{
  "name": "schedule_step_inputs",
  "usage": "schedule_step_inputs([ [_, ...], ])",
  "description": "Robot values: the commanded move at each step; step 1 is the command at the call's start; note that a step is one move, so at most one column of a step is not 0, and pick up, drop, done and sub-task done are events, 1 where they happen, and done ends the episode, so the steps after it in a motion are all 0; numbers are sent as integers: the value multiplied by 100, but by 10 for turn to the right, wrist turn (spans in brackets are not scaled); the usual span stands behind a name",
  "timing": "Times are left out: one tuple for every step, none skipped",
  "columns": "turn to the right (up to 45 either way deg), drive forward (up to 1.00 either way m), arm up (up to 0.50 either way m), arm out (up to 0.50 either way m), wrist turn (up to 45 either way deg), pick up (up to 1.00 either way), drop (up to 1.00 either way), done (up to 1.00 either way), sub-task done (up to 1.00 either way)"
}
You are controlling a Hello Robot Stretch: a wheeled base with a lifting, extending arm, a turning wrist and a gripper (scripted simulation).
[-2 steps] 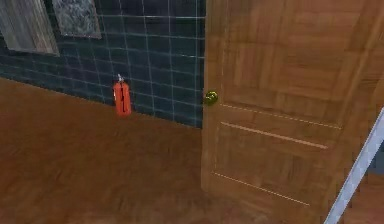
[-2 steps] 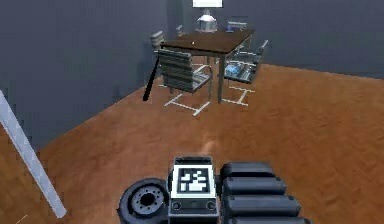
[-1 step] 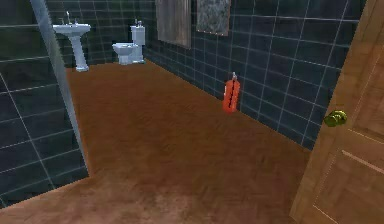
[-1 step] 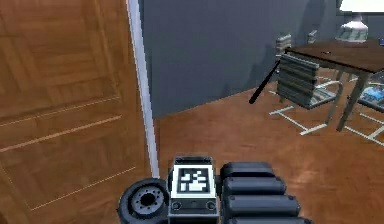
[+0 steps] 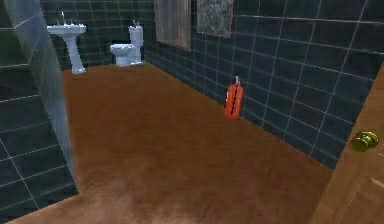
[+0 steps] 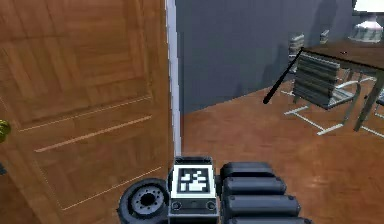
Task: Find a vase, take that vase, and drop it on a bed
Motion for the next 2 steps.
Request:
schedule_step_inputs([
  [-300,0,0,0,0,0,0,0,0],
  [0,50,0,0,0,0,0,0,0],
])
